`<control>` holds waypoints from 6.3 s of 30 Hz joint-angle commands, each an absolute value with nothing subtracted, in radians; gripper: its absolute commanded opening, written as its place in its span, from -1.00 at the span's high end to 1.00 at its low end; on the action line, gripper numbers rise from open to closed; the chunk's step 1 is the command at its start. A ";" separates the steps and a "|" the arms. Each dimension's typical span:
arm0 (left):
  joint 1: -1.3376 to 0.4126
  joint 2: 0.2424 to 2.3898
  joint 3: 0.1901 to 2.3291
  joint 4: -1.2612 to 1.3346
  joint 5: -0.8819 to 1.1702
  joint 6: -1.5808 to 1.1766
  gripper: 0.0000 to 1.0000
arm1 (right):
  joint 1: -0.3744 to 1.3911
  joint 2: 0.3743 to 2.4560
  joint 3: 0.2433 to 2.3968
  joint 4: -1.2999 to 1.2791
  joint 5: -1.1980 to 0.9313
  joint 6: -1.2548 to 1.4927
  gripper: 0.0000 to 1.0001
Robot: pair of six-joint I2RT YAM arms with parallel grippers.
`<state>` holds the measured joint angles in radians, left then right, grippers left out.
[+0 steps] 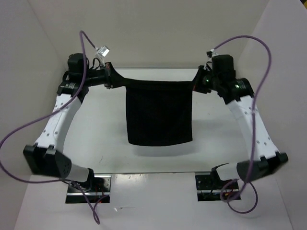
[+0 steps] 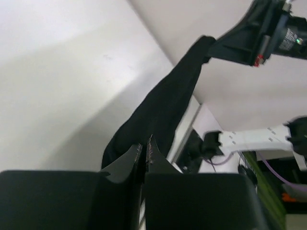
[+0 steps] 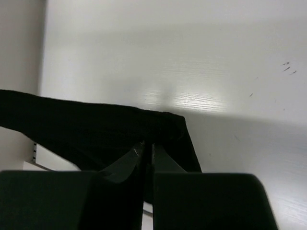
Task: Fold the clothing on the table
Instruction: Flatten the skirt out, then fold the skirt
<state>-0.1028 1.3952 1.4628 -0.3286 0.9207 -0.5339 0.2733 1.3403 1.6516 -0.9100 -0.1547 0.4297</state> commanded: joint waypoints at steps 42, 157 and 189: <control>-0.129 1.824 1.173 -0.319 0.736 -0.500 1.00 | 0.173 1.767 1.281 -0.792 -0.282 0.339 1.00; -0.304 2.456 2.000 -0.627 0.761 -0.276 0.97 | 0.202 2.014 1.200 -0.611 -0.515 0.230 0.38; -0.322 2.500 1.970 -0.637 0.598 -0.285 0.99 | 0.501 1.801 1.624 -0.775 -0.376 0.328 1.00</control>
<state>-0.3107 2.4832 2.0064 -0.6369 0.7300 -0.3206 0.4557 1.8294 1.5780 -0.7254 -0.3740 0.3176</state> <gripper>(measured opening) 0.006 0.024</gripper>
